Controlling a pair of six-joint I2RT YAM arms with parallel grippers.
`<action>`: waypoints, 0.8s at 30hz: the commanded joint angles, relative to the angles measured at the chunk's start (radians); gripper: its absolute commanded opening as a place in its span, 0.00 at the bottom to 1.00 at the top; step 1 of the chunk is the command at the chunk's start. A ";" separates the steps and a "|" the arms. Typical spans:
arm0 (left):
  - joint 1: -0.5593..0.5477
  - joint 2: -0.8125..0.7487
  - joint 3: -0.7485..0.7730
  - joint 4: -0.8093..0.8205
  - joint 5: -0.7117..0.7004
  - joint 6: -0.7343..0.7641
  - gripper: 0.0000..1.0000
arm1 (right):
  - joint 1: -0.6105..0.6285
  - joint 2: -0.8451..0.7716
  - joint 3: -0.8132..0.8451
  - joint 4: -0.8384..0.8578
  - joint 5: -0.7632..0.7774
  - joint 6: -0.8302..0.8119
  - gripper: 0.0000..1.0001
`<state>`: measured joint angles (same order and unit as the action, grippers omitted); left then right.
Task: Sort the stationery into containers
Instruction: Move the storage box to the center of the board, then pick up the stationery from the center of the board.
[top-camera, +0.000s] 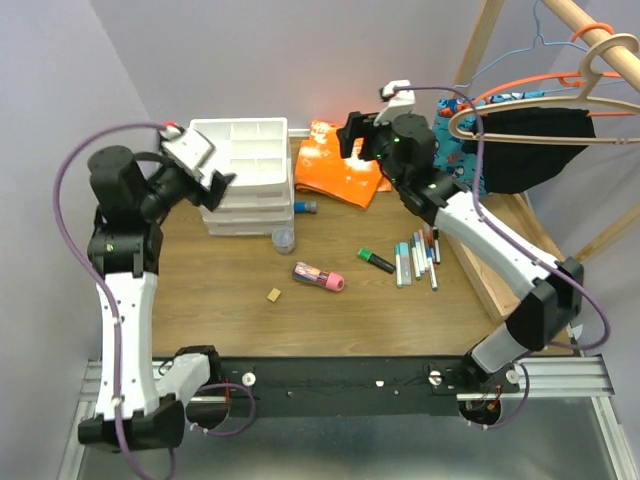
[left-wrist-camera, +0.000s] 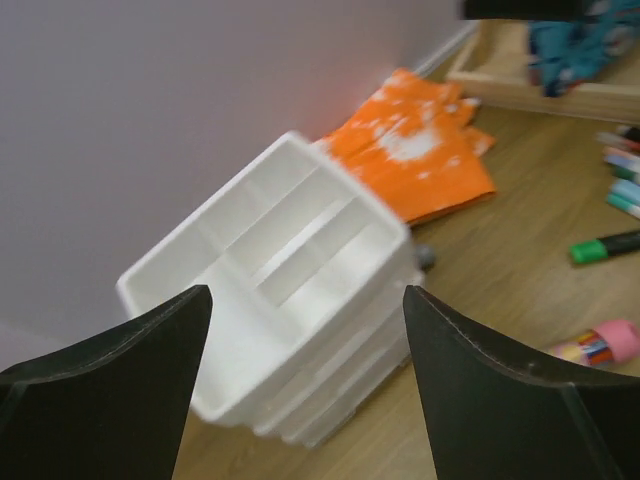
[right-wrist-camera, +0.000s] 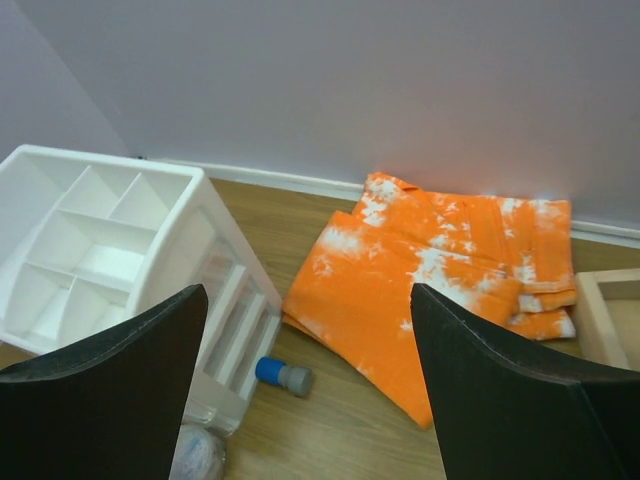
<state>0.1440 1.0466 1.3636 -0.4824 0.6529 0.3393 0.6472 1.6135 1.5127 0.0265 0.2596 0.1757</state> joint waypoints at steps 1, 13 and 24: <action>-0.263 0.016 -0.023 -0.204 0.187 0.304 0.82 | -0.061 -0.113 -0.048 -0.141 -0.049 0.005 0.91; -0.734 0.301 -0.056 -0.455 0.004 0.625 0.79 | -0.070 -0.380 -0.063 -0.244 -0.092 -0.094 1.00; -0.888 0.547 -0.080 -0.355 -0.145 0.629 0.78 | -0.077 -0.435 -0.114 -0.218 -0.102 -0.125 1.00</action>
<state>-0.7094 1.5314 1.2774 -0.8749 0.6003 0.9565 0.5739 1.1809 1.4296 -0.1802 0.1829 0.0765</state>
